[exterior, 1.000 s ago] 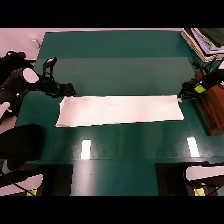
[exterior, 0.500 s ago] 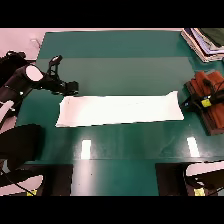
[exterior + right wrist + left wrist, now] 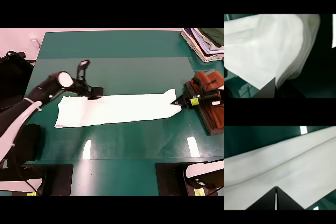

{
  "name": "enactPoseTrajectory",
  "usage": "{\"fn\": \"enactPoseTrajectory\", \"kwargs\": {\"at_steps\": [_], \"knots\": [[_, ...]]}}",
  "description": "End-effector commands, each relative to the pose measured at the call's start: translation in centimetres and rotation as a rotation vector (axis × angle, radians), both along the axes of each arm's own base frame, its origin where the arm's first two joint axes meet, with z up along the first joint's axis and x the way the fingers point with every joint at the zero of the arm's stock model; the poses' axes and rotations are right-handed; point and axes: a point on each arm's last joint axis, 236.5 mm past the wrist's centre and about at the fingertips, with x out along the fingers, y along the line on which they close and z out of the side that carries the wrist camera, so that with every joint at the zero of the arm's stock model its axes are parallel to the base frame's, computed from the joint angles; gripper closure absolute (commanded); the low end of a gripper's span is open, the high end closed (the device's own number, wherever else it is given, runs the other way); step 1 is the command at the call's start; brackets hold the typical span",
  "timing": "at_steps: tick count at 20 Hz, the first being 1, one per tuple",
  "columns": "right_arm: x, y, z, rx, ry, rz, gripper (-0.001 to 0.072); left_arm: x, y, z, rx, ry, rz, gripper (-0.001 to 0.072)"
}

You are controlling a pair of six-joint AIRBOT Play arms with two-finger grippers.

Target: Fold the shirts.

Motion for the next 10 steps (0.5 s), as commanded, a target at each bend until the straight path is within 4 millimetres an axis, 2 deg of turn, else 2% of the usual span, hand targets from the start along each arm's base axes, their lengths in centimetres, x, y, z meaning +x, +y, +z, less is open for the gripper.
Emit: {"fn": "enactPoseTrajectory", "kwargs": {"at_steps": [1,4,7,10], "knots": [[1.6,2.7,6.1,-0.038,-0.144,0.088,0.0695,0.0,-4.5,-2.0,-0.027,0.036,-0.048,0.0679],[2.5,5.9,13.3,-0.095,-0.302,0.143,0.0696,0.2,-6.6,-4.5,-0.016,0.068,-0.076,0.0679],[2.1,10.3,19.9,-0.123,-0.457,0.225,0.0696,0.3,-7.6,-6.1,-0.037,0.115,-0.068,0.0679],[1.2,14.4,24.0,-0.114,-0.535,0.287,0.0695,0.4,-7.8,-6.7,-0.044,0.126,-0.061,0.0679]]}}
